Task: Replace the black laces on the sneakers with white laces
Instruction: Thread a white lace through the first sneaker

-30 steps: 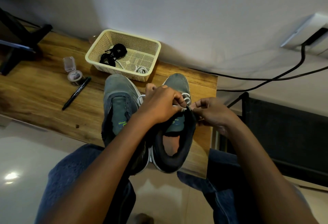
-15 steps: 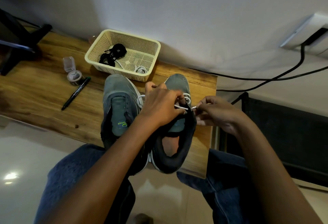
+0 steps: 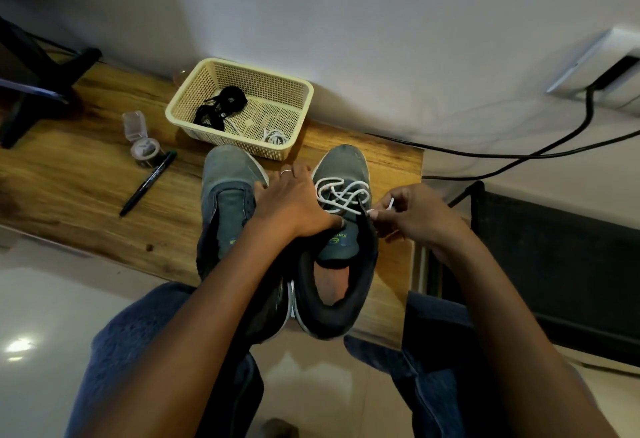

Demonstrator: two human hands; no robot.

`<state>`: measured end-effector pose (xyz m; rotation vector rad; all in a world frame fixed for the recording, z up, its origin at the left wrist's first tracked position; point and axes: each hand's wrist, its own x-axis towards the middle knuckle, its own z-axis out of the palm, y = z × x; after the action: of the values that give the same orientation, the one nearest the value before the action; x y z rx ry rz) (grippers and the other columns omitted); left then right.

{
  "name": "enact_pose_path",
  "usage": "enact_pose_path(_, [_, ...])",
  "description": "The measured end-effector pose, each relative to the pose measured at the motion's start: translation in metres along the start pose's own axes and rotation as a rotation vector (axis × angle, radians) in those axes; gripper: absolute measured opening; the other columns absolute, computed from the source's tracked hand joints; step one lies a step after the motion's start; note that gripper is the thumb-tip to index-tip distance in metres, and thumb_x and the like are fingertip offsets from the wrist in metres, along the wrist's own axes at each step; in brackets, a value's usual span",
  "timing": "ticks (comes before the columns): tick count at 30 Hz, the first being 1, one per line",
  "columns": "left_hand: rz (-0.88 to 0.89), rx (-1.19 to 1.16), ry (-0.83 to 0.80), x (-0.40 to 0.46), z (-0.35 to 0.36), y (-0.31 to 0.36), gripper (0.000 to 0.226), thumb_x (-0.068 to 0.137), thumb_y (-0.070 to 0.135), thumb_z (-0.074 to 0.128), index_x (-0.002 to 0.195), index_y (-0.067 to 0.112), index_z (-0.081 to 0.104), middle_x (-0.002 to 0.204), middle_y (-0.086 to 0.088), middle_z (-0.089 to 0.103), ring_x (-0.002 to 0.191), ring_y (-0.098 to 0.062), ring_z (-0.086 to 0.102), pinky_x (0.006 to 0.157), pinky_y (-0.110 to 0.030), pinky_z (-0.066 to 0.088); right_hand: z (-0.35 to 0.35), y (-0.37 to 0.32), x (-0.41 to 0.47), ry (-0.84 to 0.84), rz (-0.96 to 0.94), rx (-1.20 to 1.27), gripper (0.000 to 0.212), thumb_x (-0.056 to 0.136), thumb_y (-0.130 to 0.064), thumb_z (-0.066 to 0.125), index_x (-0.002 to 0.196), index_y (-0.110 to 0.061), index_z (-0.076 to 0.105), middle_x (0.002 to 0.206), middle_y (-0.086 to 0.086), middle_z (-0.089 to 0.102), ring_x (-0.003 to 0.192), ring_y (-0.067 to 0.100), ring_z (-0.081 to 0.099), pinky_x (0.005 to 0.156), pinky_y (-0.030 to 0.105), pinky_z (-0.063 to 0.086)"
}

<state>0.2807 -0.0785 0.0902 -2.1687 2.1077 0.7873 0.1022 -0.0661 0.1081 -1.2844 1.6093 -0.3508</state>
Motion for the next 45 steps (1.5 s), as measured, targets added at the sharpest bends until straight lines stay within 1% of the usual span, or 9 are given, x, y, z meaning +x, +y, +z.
enact_pose_path(6, [-0.040,0.064,-0.056,0.003,-0.001,-0.003,0.097,0.072,0.066,0.066,0.142,0.011,0.030,0.143,-0.007,0.043,0.136,-0.028,0.035,0.110,-0.049,0.021,-0.022,0.010,0.004,0.411,0.021,0.034,0.007,0.092,-0.009,0.061,0.089,-0.011,0.067,0.084,0.010,0.066,0.074,0.020,0.063,0.072,0.038,0.055])
enact_pose_path(10, [-0.026,0.073,-0.053,0.008,0.003,-0.005,0.094,0.071,0.068,0.065,0.142,0.014,0.034,0.143,-0.006,0.045,0.135,-0.028,0.037,0.110,-0.051,0.021,-0.018,0.007,0.001,0.133,-0.088,-0.046,0.017,0.089,-0.011,0.066,0.104,-0.017,0.064,0.087,0.001,0.064,0.069,0.007,0.059,0.053,0.013,0.045])
enact_pose_path(13, [-0.016,0.086,-0.047,0.009,0.004,-0.005,0.091,0.072,0.068,0.063,0.140,0.015,0.035,0.141,-0.005,0.048,0.134,-0.028,0.038,0.110,-0.052,0.020,-0.003,0.002,0.001,-0.034,-0.092,-0.123,0.010,0.087,-0.009,0.067,0.096,-0.014,0.068,0.083,0.000,0.066,0.068,0.004,0.057,0.052,0.011,0.040])
enact_pose_path(17, [-0.014,0.090,-0.034,0.010,0.005,-0.008,0.087,0.072,0.069,0.062,0.138,0.017,0.039,0.139,-0.004,0.050,0.132,-0.027,0.041,0.111,-0.053,0.020,-0.001,0.005,0.010,0.148,-0.072,-0.169,0.009,0.084,-0.011,0.071,0.076,-0.010,0.066,0.076,0.003,0.065,0.071,0.012,0.058,0.062,0.023,0.043])
enact_pose_path(21, [-0.014,0.090,-0.031,0.010,0.005,-0.010,0.083,0.073,0.070,0.060,0.137,0.020,0.041,0.137,-0.003,0.053,0.129,-0.026,0.045,0.109,-0.051,0.021,-0.022,0.012,0.006,0.466,-0.028,-0.127,0.011,0.087,-0.018,0.069,0.078,-0.013,0.065,0.082,0.008,0.068,0.075,0.021,0.063,0.073,0.040,0.052])
enact_pose_path(27, [-0.004,0.101,-0.032,0.010,0.004,-0.009,0.082,0.074,0.068,0.060,0.137,0.019,0.041,0.137,-0.004,0.052,0.130,-0.027,0.043,0.109,-0.052,0.021,-0.021,0.008,0.002,0.337,-0.048,0.016,0.013,0.091,-0.014,0.062,0.101,-0.013,0.070,0.090,0.005,0.067,0.076,0.012,0.057,0.063,0.026,0.045])
enact_pose_path(35, [-0.013,0.086,-0.046,0.008,0.002,-0.010,0.082,0.073,0.070,0.060,0.136,0.020,0.041,0.137,-0.003,0.052,0.130,-0.026,0.043,0.109,-0.052,0.020,-0.025,0.004,0.007,0.882,-0.185,0.551,0.009,0.087,-0.014,0.066,0.093,-0.015,0.073,0.084,0.004,0.072,0.076,0.010,0.067,0.078,0.025,0.056])
enact_pose_path(40, [0.084,0.098,-0.010,0.001,-0.006,-0.009,0.088,0.067,0.073,0.064,0.136,0.024,0.038,0.141,-0.004,0.040,0.132,-0.025,0.035,0.108,-0.048,0.019,-0.018,-0.012,-0.001,0.764,-0.265,0.702,0.003,0.087,-0.011,0.068,0.091,-0.012,0.068,0.077,0.003,0.069,0.069,0.012,0.065,0.067,0.024,0.054])
enact_pose_path(45, [0.158,-0.033,0.060,-0.010,-0.022,-0.016,0.053,0.065,0.061,0.073,0.102,0.034,0.045,0.120,0.004,0.039,0.115,-0.016,0.033,0.094,-0.038,0.025,-0.005,-0.027,-0.006,0.278,-0.263,0.758,0.017,0.087,-0.001,0.063,0.104,-0.006,0.062,0.072,0.004,0.071,0.065,0.014,0.067,0.062,0.023,0.055])
